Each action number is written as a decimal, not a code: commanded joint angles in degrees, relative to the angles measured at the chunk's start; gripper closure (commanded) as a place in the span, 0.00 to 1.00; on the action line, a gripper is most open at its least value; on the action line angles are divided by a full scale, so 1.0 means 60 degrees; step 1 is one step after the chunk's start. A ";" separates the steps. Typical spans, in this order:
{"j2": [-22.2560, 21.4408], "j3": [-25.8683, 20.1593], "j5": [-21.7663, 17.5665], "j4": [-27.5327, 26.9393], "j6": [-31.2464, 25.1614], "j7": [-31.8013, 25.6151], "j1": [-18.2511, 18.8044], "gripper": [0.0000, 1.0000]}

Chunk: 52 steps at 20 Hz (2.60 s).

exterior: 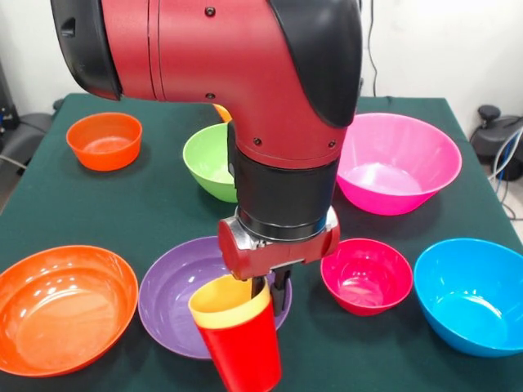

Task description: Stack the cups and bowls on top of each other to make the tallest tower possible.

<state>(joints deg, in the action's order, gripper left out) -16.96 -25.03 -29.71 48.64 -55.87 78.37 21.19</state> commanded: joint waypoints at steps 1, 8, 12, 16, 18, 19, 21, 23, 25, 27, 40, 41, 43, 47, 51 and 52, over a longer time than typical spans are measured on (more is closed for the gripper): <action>0.0398 0.0158 -0.0825 0.0141 0.0338 -0.1543 -0.0014 1.00; 0.0504 0.0120 -0.1061 -0.0034 0.0371 -0.1568 -0.0020 1.00; 0.0472 0.0128 -0.1145 0.0092 0.0541 -0.1603 0.0090 1.00; 0.0494 0.0166 -0.1252 0.0127 0.0705 -0.1751 0.0166 1.00; 0.0504 0.0191 -0.1265 0.0143 0.0763 -0.1759 0.0210 1.00; 0.0518 0.0207 -0.1279 0.0131 0.0780 -0.1771 0.0238 1.00; 0.0542 0.0227 -0.1313 0.0113 0.0800 -0.1752 0.0254 1.00; 0.0569 0.0266 -0.1367 0.0005 0.0616 -0.1778 0.0222 1.00; 0.0546 0.0348 -0.1427 -0.0078 0.0370 -0.1726 0.0165 1.00; 0.0496 0.0432 -0.1484 -0.0114 0.0147 -0.1636 0.0115 1.00; 0.0598 0.0725 -0.1275 -0.0535 -0.1217 -0.0915 -0.0088 1.00; 0.0609 0.0734 -0.1150 -0.0564 -0.1427 -0.0816 -0.0077 1.00; 0.0609 0.0788 -0.0943 -0.0599 -0.1912 -0.0588 -0.0093 1.00; 0.0544 0.0783 -0.0610 -0.0578 -0.2615 -0.0310 -0.0094 1.00; 0.0661 0.0736 -0.0228 -0.0728 -0.3476 -0.0008 -0.0060 1.00; 0.0667 0.0737 -0.0124 -0.0733 -0.3624 0.0096 -0.0047 1.00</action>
<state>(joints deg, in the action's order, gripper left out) -15.50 -20.73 -32.66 45.50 -67.25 78.37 21.31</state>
